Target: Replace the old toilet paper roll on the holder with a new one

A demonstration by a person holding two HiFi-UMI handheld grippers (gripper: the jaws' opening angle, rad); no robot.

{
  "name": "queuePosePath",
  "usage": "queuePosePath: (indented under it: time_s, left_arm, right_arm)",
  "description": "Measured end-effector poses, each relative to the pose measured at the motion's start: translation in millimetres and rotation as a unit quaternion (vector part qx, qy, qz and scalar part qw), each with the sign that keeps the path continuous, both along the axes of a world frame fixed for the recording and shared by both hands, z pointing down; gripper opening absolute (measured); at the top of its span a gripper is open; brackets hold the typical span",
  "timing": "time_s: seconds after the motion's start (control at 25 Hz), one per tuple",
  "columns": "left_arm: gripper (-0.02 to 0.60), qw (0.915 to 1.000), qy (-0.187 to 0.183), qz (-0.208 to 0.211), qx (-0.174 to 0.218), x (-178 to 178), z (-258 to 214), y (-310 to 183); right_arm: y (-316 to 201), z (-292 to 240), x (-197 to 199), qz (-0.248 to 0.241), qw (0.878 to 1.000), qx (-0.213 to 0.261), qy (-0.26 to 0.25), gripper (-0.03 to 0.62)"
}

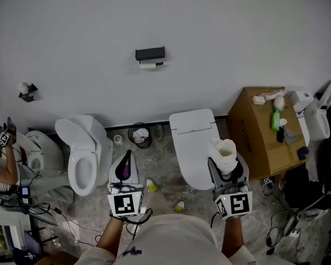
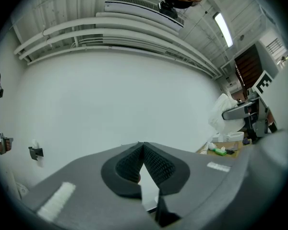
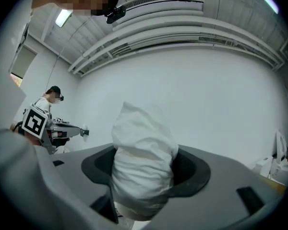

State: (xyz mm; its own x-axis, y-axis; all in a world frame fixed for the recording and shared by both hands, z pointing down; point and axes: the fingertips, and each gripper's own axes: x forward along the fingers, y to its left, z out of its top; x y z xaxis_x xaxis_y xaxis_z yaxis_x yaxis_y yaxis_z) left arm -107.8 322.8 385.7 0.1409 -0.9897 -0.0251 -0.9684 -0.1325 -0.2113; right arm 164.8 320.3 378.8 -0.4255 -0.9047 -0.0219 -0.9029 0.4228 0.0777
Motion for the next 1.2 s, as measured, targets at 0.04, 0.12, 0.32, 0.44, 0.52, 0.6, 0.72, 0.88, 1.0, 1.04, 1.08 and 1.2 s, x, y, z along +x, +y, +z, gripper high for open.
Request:
queuePosePath:
  time_s: [0.04, 0.12, 0.32, 0.44, 0.52, 0.6, 0.72, 0.88, 1.0, 1.04, 1.08, 1.2]
  left_arm:
    - [0.003, 1.0000, 0.001, 0.000, -0.001, -2, 0, -1]
    - [0.002, 1.0000, 0.002, 0.000, -0.004, -6, 2, -5]
    - [0.003, 1.0000, -0.001, 0.000, -0.008, -15, -7, -23]
    - [0.003, 1.0000, 0.007, 0.004, 0.004, -21, -11, -33]
    - [0.003, 1.0000, 0.008, 0.002, 0.004, -25, -12, -43]
    - [0.003, 1.0000, 0.007, 0.000, 0.006, -27, -14, -46]
    - [0.003, 1.0000, 0.001, -0.001, 0.004, -29, -12, -46]
    - [0.003, 0.9999, -0.003, 0.014, -0.008, -37, 0, -64]
    - [0.003, 0.9995, 0.000, 0.000, -0.032, -66, 8, -97]
    - [0.003, 0.9995, 0.002, 0.001, -0.032, -75, 7, -109]
    - [0.003, 0.9995, 0.002, 0.004, -0.031, -83, 7, -121]
    - [0.003, 0.9996, 0.012, 0.023, -0.014, -102, 7, -150]
  right_arm:
    - [-1, 0, -2, 0.000, 1.000, -0.002, 0.000, 0.298]
    - [-5, 0, -4, 0.001, 1.000, -0.005, -0.003, 0.298]
    - [-31, -1, -8, 0.004, 1.000, -0.017, -0.007, 0.298]
    - [-45, -5, -10, 0.008, 1.000, -0.011, -0.008, 0.298]
    - [-56, -7, -13, 0.009, 1.000, -0.010, -0.009, 0.298]
    - [-60, -6, -13, 0.010, 1.000, -0.010, -0.011, 0.298]
    - [-61, -3, -13, 0.011, 1.000, -0.013, -0.015, 0.298]
    - [-80, 0, -26, 0.012, 1.000, -0.021, -0.010, 0.298]
    - [-113, -8, -46, 0.018, 1.000, -0.020, 0.002, 0.298]
    - [-124, -11, -53, 0.022, 1.000, -0.018, 0.005, 0.298]
    - [-135, -14, -59, 0.026, 1.000, -0.016, 0.007, 0.298]
    - [-158, -14, -81, 0.031, 0.999, -0.021, 0.019, 0.298]
